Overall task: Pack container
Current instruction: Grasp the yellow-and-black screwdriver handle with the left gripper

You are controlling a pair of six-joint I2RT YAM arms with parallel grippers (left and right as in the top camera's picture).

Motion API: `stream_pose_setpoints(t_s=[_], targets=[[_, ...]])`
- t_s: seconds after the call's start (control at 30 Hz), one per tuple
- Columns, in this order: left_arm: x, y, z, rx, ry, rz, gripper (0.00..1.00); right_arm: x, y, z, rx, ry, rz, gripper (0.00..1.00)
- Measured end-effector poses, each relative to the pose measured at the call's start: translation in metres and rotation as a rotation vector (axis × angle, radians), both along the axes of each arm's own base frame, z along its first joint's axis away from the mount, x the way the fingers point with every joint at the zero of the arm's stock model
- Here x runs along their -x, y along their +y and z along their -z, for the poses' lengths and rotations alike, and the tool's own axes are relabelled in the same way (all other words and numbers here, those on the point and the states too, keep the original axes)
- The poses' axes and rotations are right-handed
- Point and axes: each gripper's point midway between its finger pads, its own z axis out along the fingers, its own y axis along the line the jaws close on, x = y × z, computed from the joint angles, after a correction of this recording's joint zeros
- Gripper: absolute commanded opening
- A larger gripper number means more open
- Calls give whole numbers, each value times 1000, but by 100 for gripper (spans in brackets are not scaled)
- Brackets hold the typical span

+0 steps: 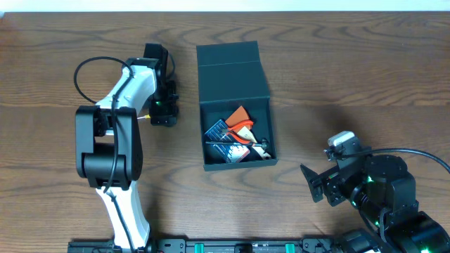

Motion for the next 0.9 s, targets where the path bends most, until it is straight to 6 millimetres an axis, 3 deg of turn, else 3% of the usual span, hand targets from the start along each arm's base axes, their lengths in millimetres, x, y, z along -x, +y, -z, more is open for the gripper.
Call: stream_pose_setpoints(t_s=[0.13,0.33,0.63,0.9], targets=[[2,0,0,1,7,0,75,0,0,0,0,0,0,99],[2,-1,0,7,11,-2,49,0,0,0,0,0,0,99],[3,-1,0,7,11,2,29,0,0,0,0,0,0,99],[3,-1,0,7,11,7,25,0,0,0,0,0,0,99]])
